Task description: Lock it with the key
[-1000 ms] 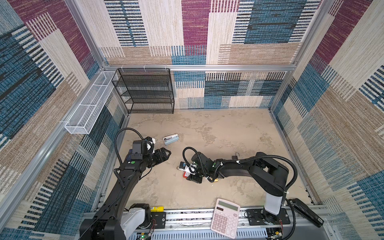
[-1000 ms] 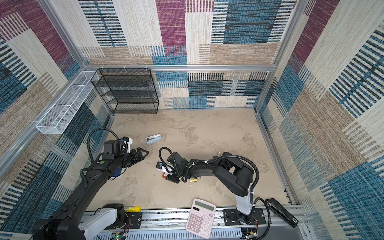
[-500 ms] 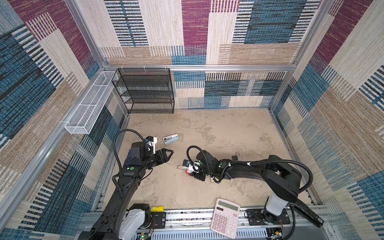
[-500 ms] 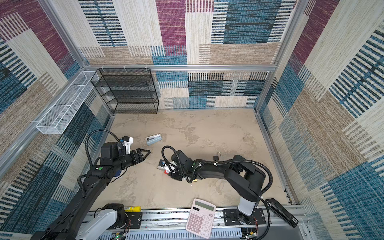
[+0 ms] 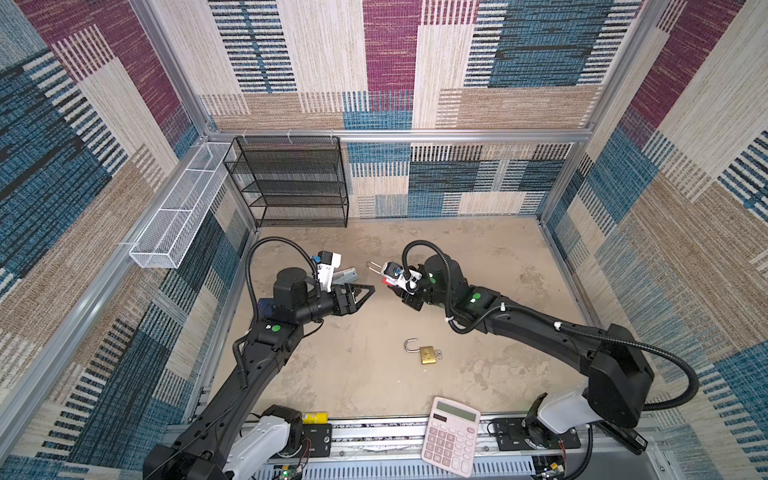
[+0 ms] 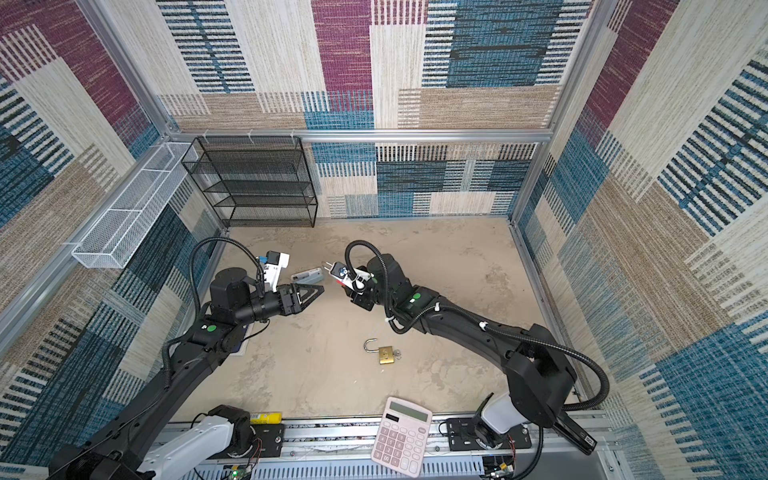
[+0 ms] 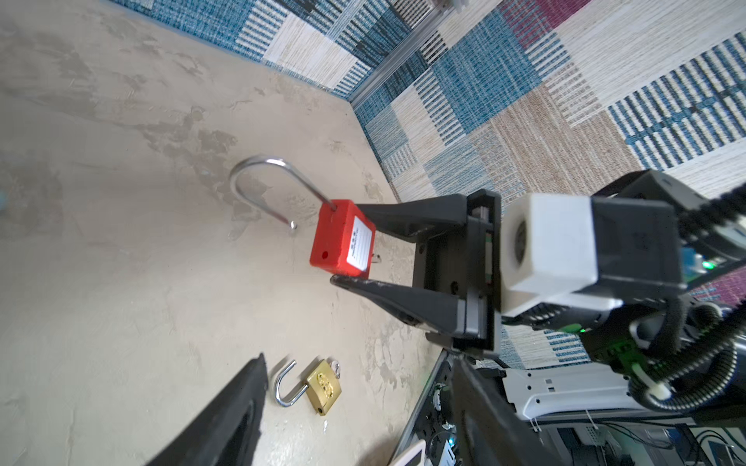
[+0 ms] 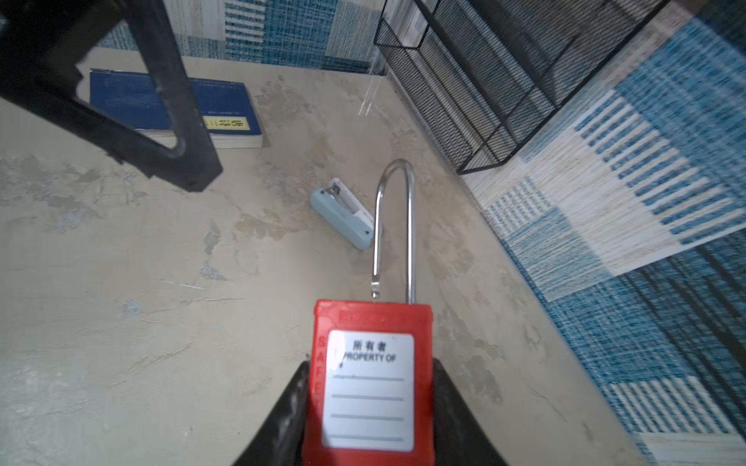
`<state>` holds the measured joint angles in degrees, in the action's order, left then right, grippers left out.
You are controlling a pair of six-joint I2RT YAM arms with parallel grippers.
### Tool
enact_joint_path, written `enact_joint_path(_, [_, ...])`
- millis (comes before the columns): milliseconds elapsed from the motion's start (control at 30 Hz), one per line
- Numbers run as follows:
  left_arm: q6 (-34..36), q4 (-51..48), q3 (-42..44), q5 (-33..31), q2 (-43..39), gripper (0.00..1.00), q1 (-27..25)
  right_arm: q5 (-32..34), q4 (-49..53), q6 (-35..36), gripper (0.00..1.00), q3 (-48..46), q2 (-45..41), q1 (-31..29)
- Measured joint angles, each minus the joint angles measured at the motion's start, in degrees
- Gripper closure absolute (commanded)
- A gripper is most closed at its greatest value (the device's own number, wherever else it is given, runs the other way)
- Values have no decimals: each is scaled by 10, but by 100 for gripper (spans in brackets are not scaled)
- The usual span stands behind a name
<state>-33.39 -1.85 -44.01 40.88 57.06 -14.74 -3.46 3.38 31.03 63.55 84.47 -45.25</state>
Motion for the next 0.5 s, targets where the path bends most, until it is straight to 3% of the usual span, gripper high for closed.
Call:
enact_joint_path(200, [29,12,-62,19,10,26,-3,-11,27,63,64,2,-62,12])
enact_joint_path(500, [317,-47,-130,59,-20,24,-8,26,48,198,64,-19,-145,15])
